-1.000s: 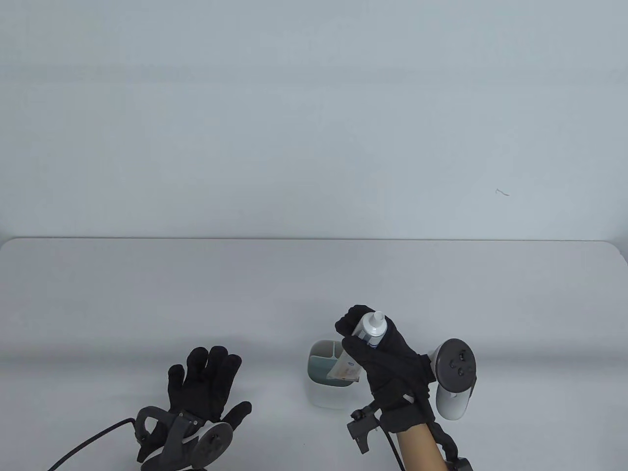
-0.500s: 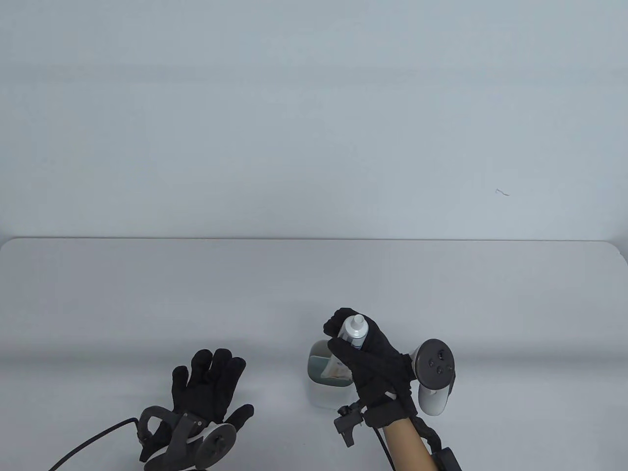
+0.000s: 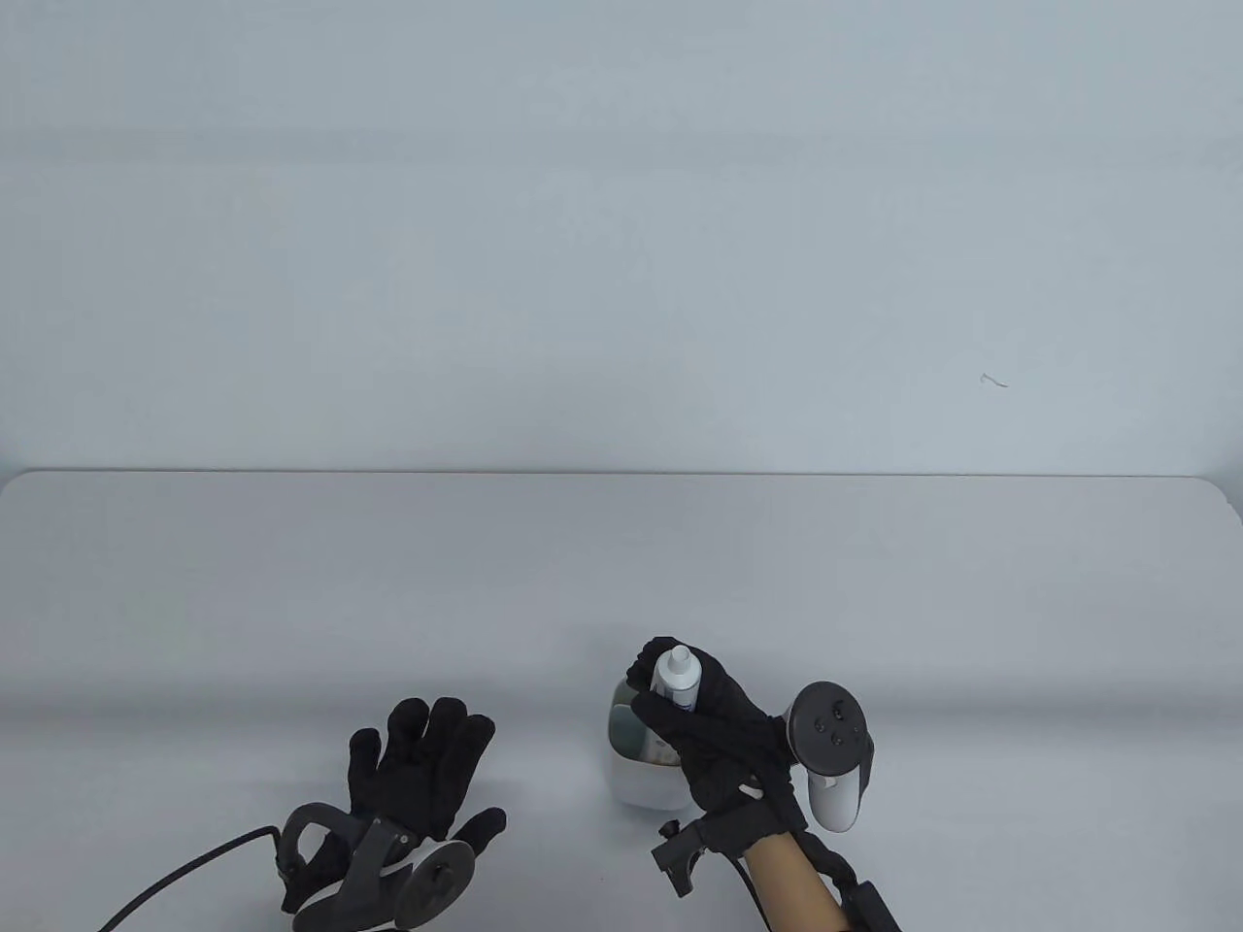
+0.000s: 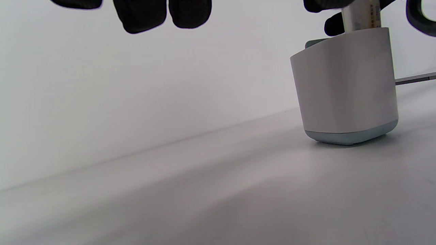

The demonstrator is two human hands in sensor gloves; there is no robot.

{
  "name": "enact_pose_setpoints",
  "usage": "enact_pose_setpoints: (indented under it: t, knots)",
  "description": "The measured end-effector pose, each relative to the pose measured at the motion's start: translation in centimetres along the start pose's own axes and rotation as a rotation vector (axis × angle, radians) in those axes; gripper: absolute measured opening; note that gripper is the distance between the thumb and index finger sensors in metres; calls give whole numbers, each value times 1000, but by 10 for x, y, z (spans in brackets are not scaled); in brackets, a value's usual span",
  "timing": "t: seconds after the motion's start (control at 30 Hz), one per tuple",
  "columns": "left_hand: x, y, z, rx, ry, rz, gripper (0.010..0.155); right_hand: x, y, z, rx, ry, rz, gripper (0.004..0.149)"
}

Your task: Insert toothpaste into the toothbrush holder

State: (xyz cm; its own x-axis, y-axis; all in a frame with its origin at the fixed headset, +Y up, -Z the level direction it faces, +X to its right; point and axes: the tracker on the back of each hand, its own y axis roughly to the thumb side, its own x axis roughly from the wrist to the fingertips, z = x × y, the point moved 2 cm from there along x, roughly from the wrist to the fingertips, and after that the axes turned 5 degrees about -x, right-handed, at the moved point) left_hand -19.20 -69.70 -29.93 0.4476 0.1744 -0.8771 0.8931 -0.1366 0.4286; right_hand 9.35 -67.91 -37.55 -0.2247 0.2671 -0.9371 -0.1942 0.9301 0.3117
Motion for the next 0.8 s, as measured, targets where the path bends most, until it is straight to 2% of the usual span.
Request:
enact_pose_setpoints:
  t: [0.8]
  knots:
    - [1, 0, 2, -7, -30, 2, 81, -6, -10, -8, -54, 18, -20, 78]
